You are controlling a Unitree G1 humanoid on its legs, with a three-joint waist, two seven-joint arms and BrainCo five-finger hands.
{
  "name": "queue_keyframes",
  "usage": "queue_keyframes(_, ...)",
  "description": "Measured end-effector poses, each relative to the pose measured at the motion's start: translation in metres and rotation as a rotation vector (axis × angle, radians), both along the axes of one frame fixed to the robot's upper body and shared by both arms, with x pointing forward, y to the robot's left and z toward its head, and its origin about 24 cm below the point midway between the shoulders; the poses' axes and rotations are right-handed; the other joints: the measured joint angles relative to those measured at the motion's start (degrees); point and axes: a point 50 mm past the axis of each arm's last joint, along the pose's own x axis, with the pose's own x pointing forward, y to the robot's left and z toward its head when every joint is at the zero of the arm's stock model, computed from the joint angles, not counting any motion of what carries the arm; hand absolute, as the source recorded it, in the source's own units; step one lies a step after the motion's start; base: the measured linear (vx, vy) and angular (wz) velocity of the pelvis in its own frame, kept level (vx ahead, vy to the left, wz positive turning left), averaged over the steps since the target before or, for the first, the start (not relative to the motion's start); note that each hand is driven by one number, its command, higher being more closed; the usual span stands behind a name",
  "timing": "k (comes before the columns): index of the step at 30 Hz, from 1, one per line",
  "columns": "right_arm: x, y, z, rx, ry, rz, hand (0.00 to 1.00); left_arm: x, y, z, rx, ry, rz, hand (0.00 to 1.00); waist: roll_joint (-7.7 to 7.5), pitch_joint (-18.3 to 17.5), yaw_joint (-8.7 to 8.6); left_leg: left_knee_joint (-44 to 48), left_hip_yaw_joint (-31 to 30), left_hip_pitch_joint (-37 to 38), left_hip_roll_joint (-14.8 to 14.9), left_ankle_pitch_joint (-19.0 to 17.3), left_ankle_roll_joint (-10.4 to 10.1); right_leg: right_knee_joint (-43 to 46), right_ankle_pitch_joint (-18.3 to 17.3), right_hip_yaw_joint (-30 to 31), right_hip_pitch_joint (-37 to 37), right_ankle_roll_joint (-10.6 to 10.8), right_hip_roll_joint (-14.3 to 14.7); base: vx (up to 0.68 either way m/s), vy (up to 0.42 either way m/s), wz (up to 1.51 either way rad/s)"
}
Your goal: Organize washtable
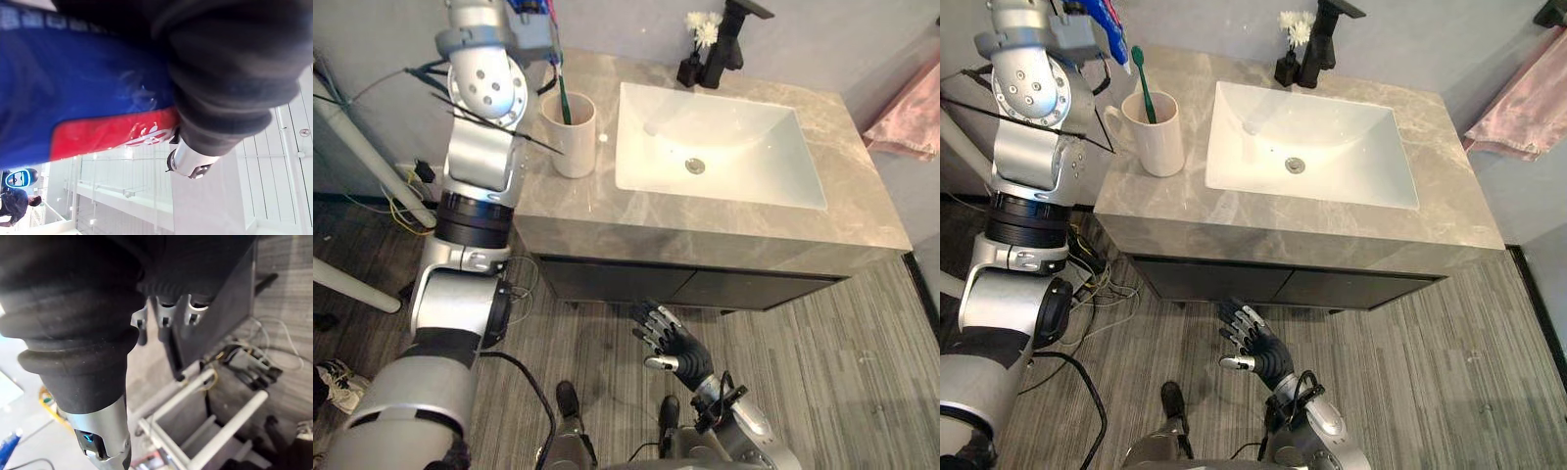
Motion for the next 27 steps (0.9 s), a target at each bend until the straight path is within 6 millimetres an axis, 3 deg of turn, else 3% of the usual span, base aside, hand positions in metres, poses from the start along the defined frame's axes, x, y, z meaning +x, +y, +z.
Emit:
queue_keyframes(8,0.0005,0.0028,0.0017,-0.003,-0.011,0.002,0.0,0.0066,0.0115,-0.0034,-0.021,0.033,0.055,1.0,-1.3,1.82,-0.43,0.03,1.3,-0.89,0.54,-0.11,-0.15,-1.76,1.45,1.79,-1.26,-0.52,0.64,0.02,-0.006,-0.13)
queue_keyframes(18,-0.0013,0.0027,0.0004,-0.015,-0.009,0.017,0.0,0.0069,0.0108,-0.0037,-0.017,0.035,0.051,1.0,-2.18,3.4,-1.18,-0.01,1.14,-0.97,0.53,-0.27,-0.38,-1.77,1.41,1.67,-1.36,-0.58,0.6,0.01,0.001,0.0)
queue_keyframes(27,-0.0017,0.0021,-0.0001,-0.021,-0.008,0.021,0.0,0.0073,0.0107,-0.0046,-0.015,0.037,0.051,1.0,-1.9,3.91,-1.11,-0.08,0.23,-1.05,0.49,-0.27,-0.37,-1.78,1.33,1.05,-1.02,-0.63,0.63,0.0,0.004,0.04)
